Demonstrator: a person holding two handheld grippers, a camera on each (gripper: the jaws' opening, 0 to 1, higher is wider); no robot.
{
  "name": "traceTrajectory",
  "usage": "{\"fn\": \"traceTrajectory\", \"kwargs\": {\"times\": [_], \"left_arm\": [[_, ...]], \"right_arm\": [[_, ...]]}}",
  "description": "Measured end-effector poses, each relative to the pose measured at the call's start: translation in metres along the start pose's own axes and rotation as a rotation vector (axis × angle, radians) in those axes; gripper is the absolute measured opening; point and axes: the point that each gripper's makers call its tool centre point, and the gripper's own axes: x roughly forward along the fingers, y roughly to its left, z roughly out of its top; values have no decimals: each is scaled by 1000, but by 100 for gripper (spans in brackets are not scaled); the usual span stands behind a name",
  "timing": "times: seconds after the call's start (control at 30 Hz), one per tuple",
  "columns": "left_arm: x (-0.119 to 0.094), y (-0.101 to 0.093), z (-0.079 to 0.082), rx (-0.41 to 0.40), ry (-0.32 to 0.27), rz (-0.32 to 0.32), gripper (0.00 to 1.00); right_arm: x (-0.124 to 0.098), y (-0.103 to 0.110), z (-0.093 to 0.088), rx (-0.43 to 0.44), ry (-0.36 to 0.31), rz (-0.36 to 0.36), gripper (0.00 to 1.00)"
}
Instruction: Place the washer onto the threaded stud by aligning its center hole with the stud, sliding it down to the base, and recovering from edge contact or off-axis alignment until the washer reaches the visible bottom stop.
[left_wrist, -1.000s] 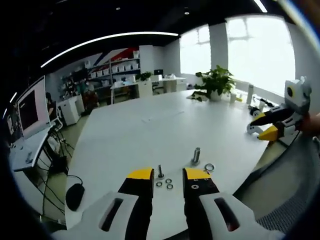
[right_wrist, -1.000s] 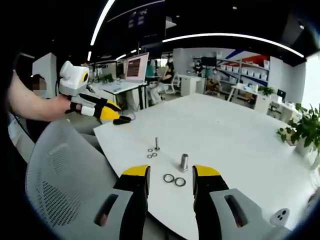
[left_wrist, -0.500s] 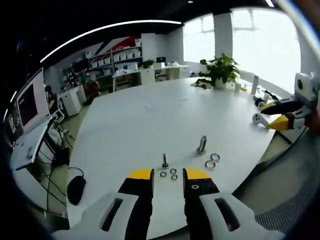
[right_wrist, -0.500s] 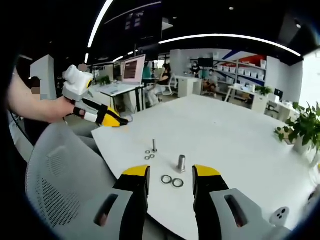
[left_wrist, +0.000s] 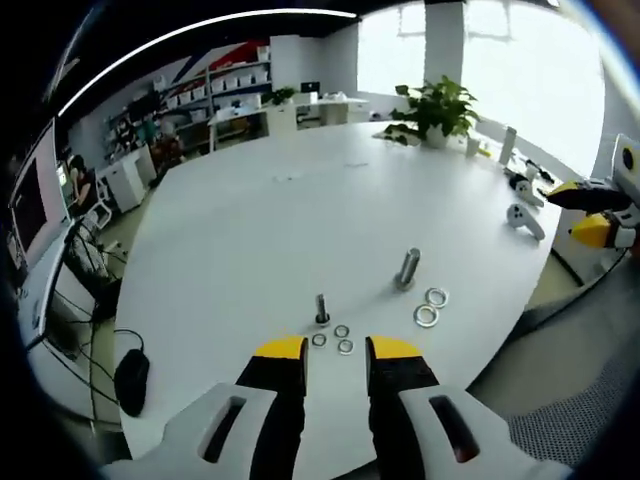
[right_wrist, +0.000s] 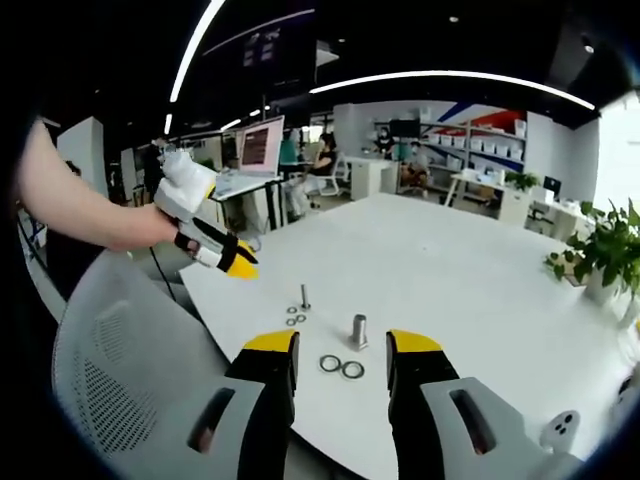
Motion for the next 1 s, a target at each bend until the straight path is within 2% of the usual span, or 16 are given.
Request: {"fn": "traceTrajectory", "kwargs": {"times": [0.43, 0.63, 1.0], "left_arm": [[52, 6, -28, 106, 240, -84, 17], [71, 7, -36, 152, 318, -102, 16], [92, 12, -46, 211, 414, -111, 15]], "right_arm": [[-1, -2, -2, 2, 6, -9, 37], [-1, -4, -3, 7, 8, -16, 37], [-1, -5, -4, 13, 14, -19, 36]]}}
